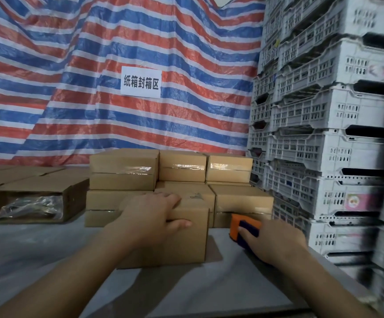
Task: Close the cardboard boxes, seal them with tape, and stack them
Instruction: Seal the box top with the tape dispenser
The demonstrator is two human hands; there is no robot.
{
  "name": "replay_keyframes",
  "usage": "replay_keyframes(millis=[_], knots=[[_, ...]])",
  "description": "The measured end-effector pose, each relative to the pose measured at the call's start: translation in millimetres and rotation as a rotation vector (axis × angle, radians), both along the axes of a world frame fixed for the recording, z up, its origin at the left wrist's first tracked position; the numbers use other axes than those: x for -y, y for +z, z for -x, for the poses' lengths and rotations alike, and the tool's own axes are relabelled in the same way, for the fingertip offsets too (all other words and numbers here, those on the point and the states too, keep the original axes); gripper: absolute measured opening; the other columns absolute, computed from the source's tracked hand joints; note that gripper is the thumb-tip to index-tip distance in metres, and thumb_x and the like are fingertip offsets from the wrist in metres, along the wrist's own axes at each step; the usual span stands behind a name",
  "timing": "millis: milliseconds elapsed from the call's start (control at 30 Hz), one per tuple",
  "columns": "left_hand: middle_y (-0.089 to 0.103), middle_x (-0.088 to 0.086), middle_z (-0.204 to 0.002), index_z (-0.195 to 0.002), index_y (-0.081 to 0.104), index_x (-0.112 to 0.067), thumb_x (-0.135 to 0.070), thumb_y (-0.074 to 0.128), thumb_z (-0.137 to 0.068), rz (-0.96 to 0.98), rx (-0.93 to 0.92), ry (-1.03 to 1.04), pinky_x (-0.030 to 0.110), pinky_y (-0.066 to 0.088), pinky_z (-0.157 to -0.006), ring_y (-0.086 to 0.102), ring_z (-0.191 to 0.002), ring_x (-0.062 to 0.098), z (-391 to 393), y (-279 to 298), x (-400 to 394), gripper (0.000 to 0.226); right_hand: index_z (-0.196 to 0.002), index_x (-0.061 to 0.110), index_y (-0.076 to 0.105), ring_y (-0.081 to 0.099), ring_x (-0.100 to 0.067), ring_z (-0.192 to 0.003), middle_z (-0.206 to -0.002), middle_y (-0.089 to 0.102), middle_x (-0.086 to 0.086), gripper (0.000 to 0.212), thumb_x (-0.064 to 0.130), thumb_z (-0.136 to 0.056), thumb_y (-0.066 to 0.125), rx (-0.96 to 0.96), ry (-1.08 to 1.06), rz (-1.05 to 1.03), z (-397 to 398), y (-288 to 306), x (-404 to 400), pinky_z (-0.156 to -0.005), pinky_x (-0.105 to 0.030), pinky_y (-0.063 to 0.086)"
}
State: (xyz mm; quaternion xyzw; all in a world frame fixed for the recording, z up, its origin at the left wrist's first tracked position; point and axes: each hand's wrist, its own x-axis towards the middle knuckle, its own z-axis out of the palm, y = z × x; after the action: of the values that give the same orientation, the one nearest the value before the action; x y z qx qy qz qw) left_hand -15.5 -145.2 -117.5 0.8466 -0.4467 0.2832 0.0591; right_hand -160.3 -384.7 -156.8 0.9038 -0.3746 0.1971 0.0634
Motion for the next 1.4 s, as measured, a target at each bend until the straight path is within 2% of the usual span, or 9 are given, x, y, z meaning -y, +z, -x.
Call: replay_keyframes(millis=[200,367,500,633,833,967,1067,1200,1400], knots=[[0.056,-0.01,-0.123,-0.131,0.044,-0.035,-0.079,0.039,-0.084,-0.036,-0.007,0.038,0.019,0.027,-0.054,0.055,-0.095,0.009,3,2,0,0.065,-0.084,0.025,0.056,0.048,-0.013,-0.063,-0.075,0.049,0.008,0.042,0.065,-0.093,0.043,0.062,0.004,0.043,-2,-13,-4,-0.05,-0.028,0.034],[0.057,-0.007,-0.124,-0.133,0.045,-0.032,-0.076,0.044,-0.084,-0.042,-0.032,0.039,0.022,0.037,-0.066,0.054,-0.099,0.01,4,3,1,0.065,-0.065,0.021,0.051,0.051,-0.014,-0.055,-0.061,0.051,0.009,0.054,0.071,-0.085,0.045,0.23,0.007,0.027,0,-1,1,-0.047,-0.027,0.034],[0.056,-0.005,-0.128,-0.134,0.044,-0.03,-0.076,0.045,-0.083,-0.037,-0.027,0.061,0.028,0.039,-0.073,0.055,-0.106,0.014,3,1,1,0.069,-0.064,0.009,0.07,0.063,-0.018,-0.047,-0.048,0.064,-0.004,0.063,0.067,-0.085,0.057,0.622,0.254,-0.384,-4,56,2,-0.047,-0.026,0.043],[0.057,-0.007,-0.124,-0.131,0.045,-0.032,-0.079,0.042,-0.082,-0.015,-0.094,0.045,0.027,0.038,-0.074,0.054,-0.102,0.011,1,1,0,0.067,-0.083,0.01,0.074,0.069,-0.019,-0.057,-0.07,0.075,-0.009,0.056,0.065,-0.085,0.062,0.804,0.591,-0.985,-27,114,-18,-0.06,-0.029,0.056],[0.063,-0.004,-0.113,-0.117,0.057,-0.028,-0.051,0.024,-0.1,0.257,-0.616,-0.12,0.036,0.048,-0.091,0.059,-0.1,0.013,4,24,-17,0.044,-0.11,0.01,0.07,0.071,-0.021,-0.063,-0.082,0.075,-0.011,0.052,0.053,-0.08,0.068,0.58,0.912,-1.262,-77,141,-37,-0.055,-0.03,0.059],[0.068,0.003,-0.114,-0.114,0.065,-0.013,-0.042,0.024,-0.107,0.768,-1.245,-0.247,0.016,0.051,-0.065,0.063,-0.095,0.009,-2,42,-22,0.05,-0.119,0.008,0.067,0.072,-0.021,-0.066,-0.087,0.076,-0.013,0.07,0.058,-0.07,0.073,0.505,0.938,-1.142,-91,139,-39,-0.059,-0.03,0.059],[0.072,0.011,-0.109,-0.117,0.064,-0.005,-0.054,0.018,-0.104,0.933,-1.387,-0.319,0.029,0.048,-0.083,0.066,-0.105,0.02,-12,52,-23,0.068,-0.11,0.011,0.069,0.074,-0.026,-0.078,-0.097,0.077,-0.015,0.074,0.063,-0.057,0.078,0.418,0.943,-1.042,-95,146,-45,-0.081,-0.039,0.062],[0.072,0.019,-0.11,-0.128,0.054,-0.004,-0.056,0.032,-0.102,1.078,-1.621,-0.427,0.029,0.057,-0.063,0.071,-0.099,0.028,-19,67,-31,0.063,-0.108,0.012,0.071,0.073,-0.032,-0.092,-0.101,0.077,-0.015,0.068,0.063,-0.064,0.074,0.327,0.919,-0.968,-98,154,-58,-0.101,-0.048,0.053],[0.077,0.004,-0.079,-0.113,0.066,-0.01,-0.025,0.061,-0.095,1.164,-1.548,-0.378,0.035,0.056,-0.086,0.074,-0.085,0.019,-16,66,-26,0.023,-0.111,0.008,0.07,0.073,-0.023,-0.074,-0.093,0.077,-0.014,0.078,0.064,-0.058,0.074,0.306,0.914,-0.974,-102,154,-55,-0.08,-0.04,0.06]])
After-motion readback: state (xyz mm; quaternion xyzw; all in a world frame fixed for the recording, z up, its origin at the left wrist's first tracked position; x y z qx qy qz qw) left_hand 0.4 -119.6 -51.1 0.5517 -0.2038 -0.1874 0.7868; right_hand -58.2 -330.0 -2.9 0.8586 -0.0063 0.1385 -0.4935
